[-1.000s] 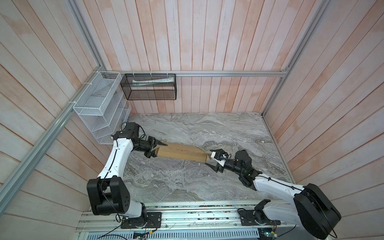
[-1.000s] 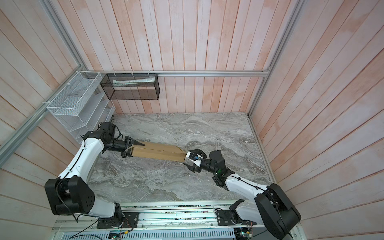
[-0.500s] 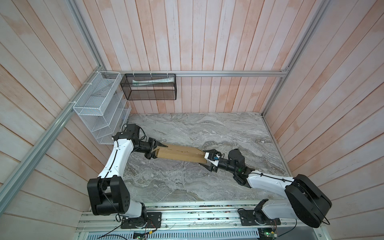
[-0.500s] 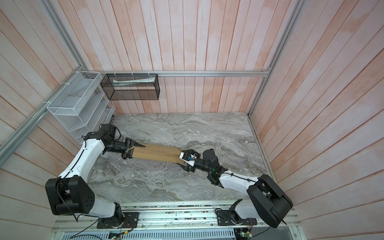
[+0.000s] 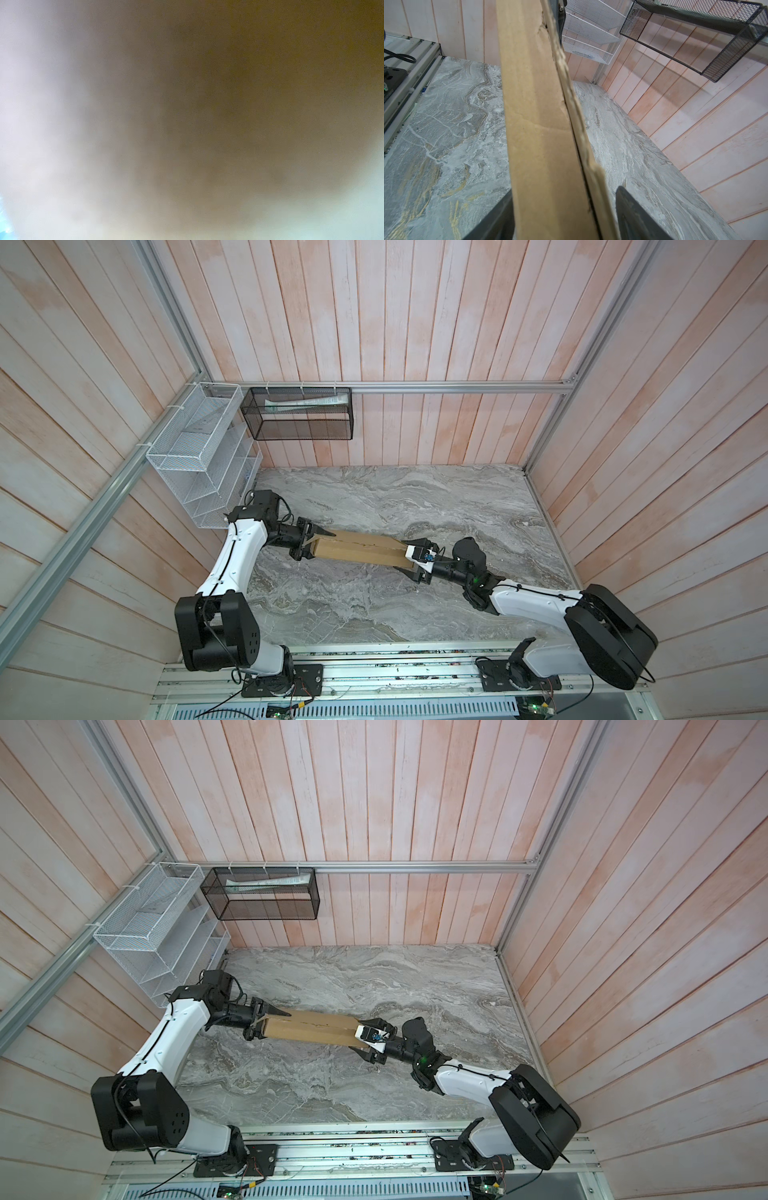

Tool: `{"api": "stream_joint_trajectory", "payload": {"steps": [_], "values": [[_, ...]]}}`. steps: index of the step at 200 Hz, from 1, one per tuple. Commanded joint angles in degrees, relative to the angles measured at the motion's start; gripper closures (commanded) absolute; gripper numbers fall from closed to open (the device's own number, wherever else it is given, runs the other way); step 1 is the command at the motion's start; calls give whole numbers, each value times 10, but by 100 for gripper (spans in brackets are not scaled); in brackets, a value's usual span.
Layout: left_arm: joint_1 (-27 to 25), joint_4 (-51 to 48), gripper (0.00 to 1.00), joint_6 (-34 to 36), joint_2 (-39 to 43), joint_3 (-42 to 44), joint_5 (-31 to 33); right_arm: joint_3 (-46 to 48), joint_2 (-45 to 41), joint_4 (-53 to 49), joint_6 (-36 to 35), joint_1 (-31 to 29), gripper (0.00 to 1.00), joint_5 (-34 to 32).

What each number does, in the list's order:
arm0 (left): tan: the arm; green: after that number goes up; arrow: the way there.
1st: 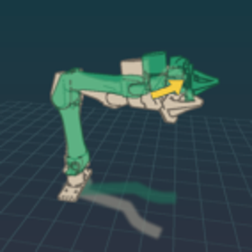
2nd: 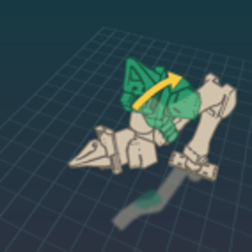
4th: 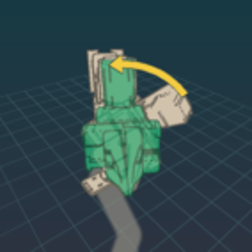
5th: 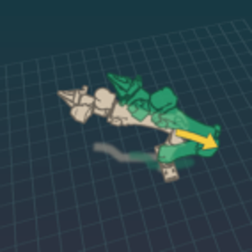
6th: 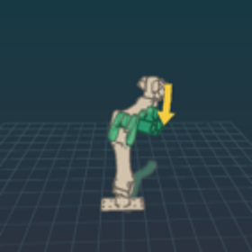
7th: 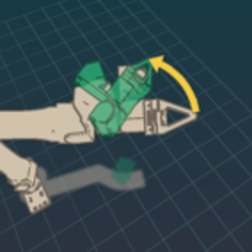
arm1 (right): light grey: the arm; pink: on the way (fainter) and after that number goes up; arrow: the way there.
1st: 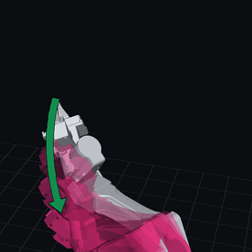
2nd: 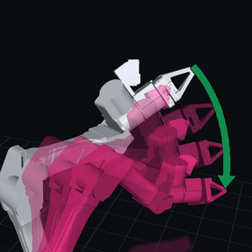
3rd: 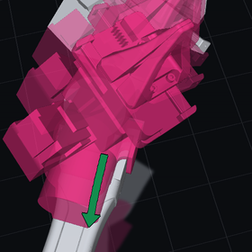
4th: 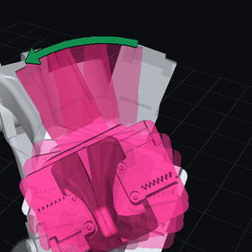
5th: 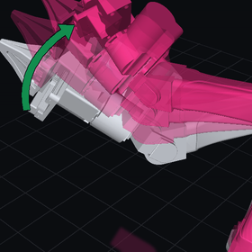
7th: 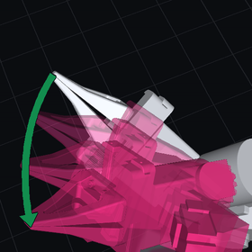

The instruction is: Fold the paper box

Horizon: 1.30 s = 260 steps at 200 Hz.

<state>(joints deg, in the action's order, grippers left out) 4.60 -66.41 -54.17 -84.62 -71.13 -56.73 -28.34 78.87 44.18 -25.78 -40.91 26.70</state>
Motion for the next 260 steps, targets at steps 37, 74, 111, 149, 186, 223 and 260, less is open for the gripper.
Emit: {"api": "stream_joint_trajectory", "payload": {"steps": [37,74,111,149,186,223,260], "values": [[2,6,72,6,12,7,-12,-24,15,19,-4,-8,26,-3],[2,5,72,6,11,3,-12,-29,22,20,-7,-14,26,-5],[2,5,72,5,18,12,-12,-33,30,19,-12,-18,27,-7],[2,8,72,2,20,12,-15,-37,34,13,-21,-24,27,-17],[2,5,72,4,21,12,-15,-40,37,13,-25,-28,27,-23],[2,-1,72,13,20,10,-9,-42,42,13,-28,-31,29,-26],[3,-1,70,16,16,0,-10,-44,45,13,-32,-33,30,-26]]}}
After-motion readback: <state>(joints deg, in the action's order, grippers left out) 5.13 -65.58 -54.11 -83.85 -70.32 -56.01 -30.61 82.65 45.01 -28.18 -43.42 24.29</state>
